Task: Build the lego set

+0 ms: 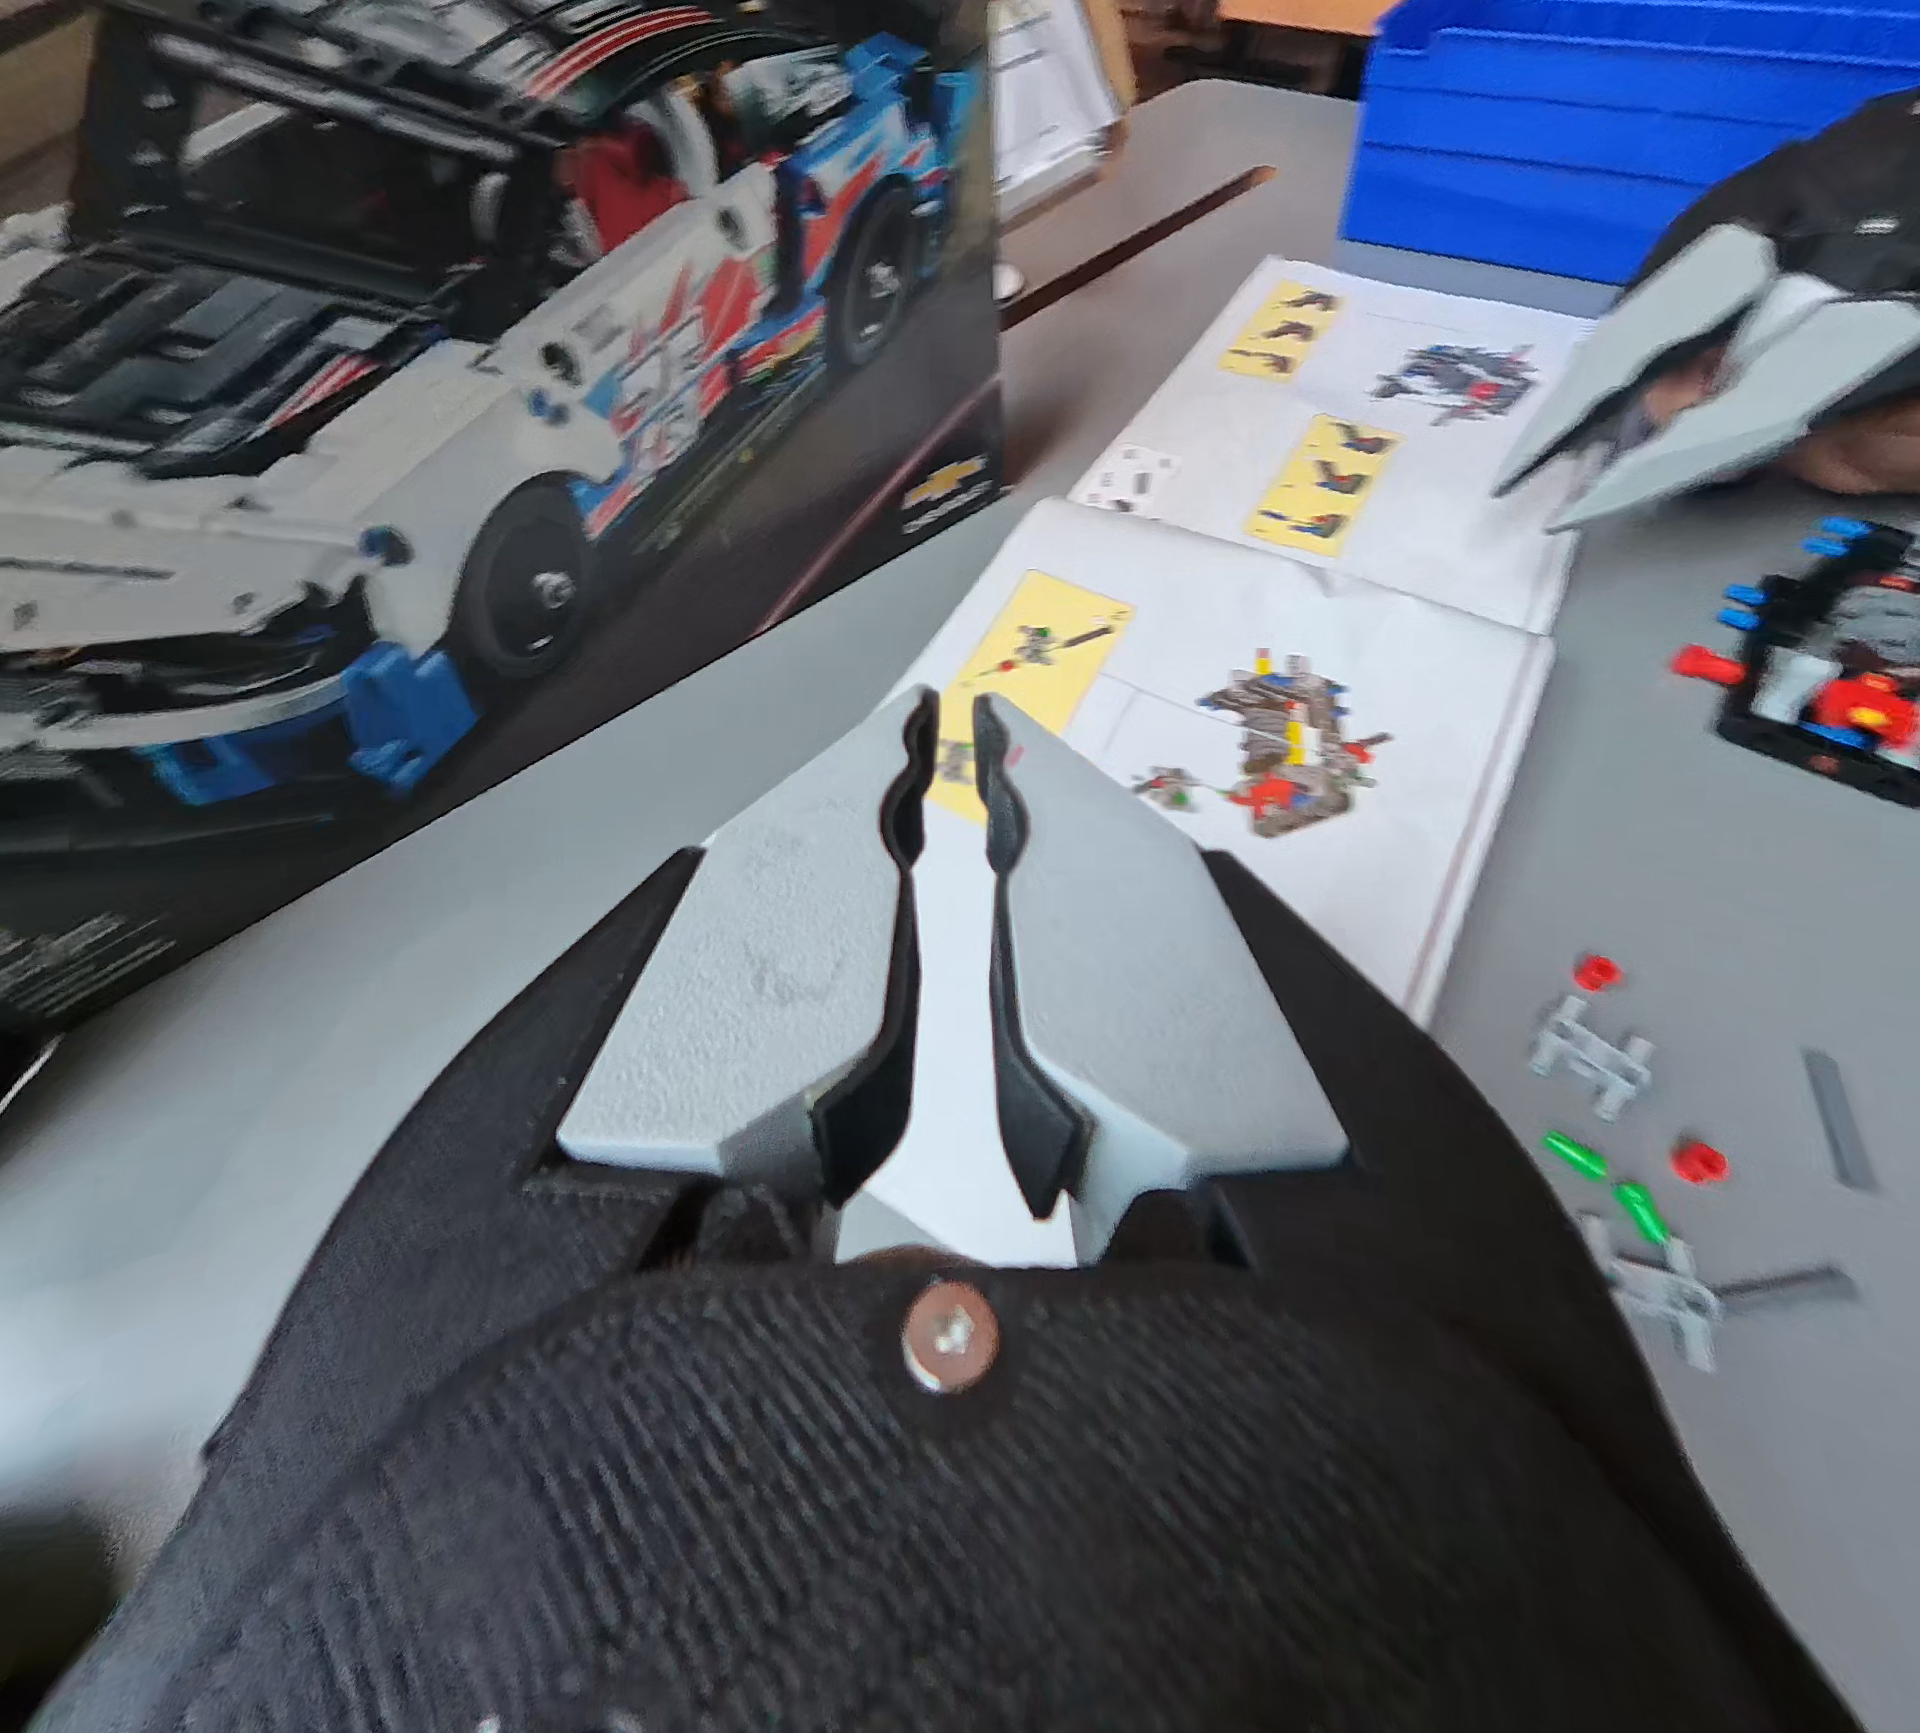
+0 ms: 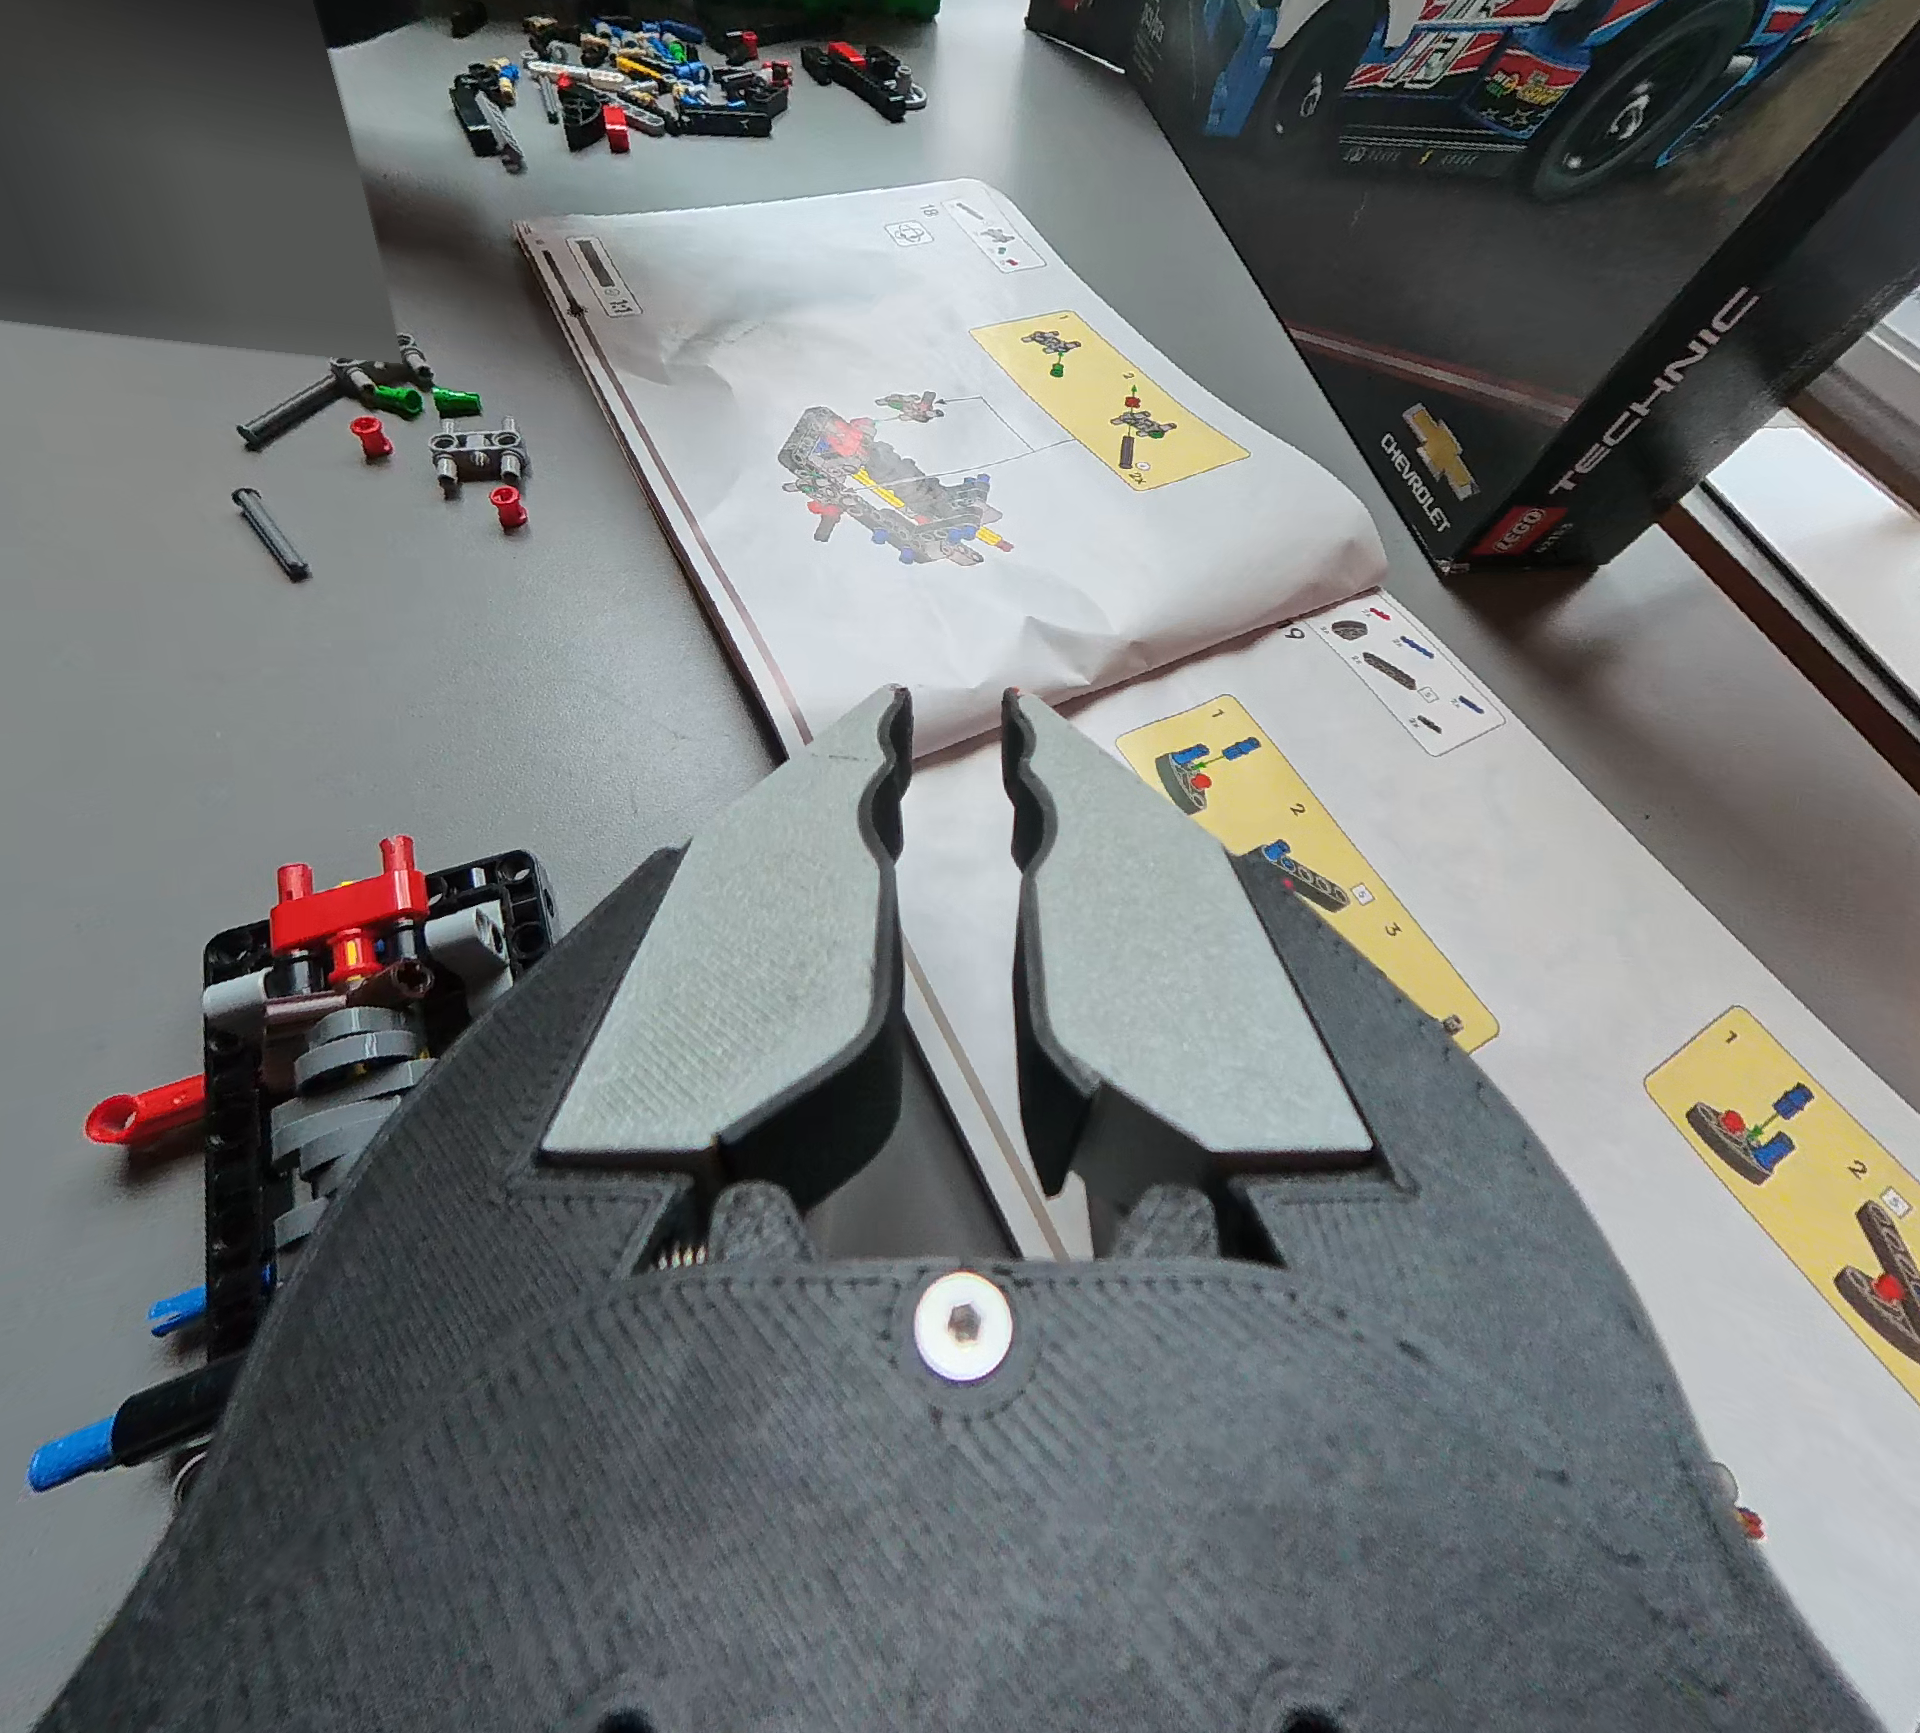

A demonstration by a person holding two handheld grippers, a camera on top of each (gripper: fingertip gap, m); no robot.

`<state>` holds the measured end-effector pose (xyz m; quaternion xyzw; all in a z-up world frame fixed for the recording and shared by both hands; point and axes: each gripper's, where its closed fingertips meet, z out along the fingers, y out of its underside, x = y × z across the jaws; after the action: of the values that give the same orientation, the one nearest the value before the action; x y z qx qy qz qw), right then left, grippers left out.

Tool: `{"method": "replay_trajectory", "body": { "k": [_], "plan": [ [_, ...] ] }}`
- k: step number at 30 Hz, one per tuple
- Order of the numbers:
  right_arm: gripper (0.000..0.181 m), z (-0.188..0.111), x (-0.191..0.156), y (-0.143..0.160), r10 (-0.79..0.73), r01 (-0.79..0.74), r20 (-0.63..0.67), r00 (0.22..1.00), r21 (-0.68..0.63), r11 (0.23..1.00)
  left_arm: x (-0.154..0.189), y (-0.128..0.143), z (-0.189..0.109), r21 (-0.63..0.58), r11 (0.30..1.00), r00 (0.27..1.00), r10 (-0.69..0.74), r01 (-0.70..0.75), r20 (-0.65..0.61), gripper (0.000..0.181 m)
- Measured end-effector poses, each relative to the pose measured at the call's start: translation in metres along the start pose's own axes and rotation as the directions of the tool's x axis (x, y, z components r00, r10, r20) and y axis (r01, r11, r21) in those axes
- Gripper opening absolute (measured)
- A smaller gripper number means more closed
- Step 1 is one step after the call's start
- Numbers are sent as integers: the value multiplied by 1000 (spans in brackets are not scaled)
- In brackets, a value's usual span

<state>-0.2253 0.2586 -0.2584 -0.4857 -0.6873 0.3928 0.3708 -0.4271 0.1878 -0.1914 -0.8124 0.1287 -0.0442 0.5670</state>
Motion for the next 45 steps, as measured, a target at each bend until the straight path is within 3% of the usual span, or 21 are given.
{"method": "replay_trajectory", "body": {
  "k": [4,7,9,21,28,31,37,40,45],
  "plan": [
    [13,0,0,0,1,-1,1,1000,0,1000,66,11,5,-68,997,936,22,-49,-352,2],
    [13,0,0,0,0,0,1,1000,0,1000,113,47,-1,-220,958,819,26,-184,-573,4],
    [13,0,0,0,-2,2,1,1000,-2,1000,132,72,-8,-298,908,756,32,-295,-653,7],
    [13,0,-3,0,-28,28,-17,999,-11,1000,156,90,-4,-335,871,712,24,-359,-702,36],
    [13,0,-1,0,-19,19,-18,1000,-7,1000,163,105,1,-360,816,711,88,-453,-697,33],
    [13,0,-1,0,-16,15,-17,1000,-5,1000,161,105,4,-350,814,718,115,-464,-687,23],
    [13,-2,0,-2,-13,14,-23,1000,4,1000,157,104,7,-334,811,723,150,-480,-674,21],
    [13,-4,-2,-8,-4,5,-23,1000,25,1000,152,85,12,-253,858,743,197,-446,-640,21],
    [15,-10,-28,-39,66,-78,110,992,102,992,158,20,4,78,958,755,266,-275,-599,21]
  ]
}}
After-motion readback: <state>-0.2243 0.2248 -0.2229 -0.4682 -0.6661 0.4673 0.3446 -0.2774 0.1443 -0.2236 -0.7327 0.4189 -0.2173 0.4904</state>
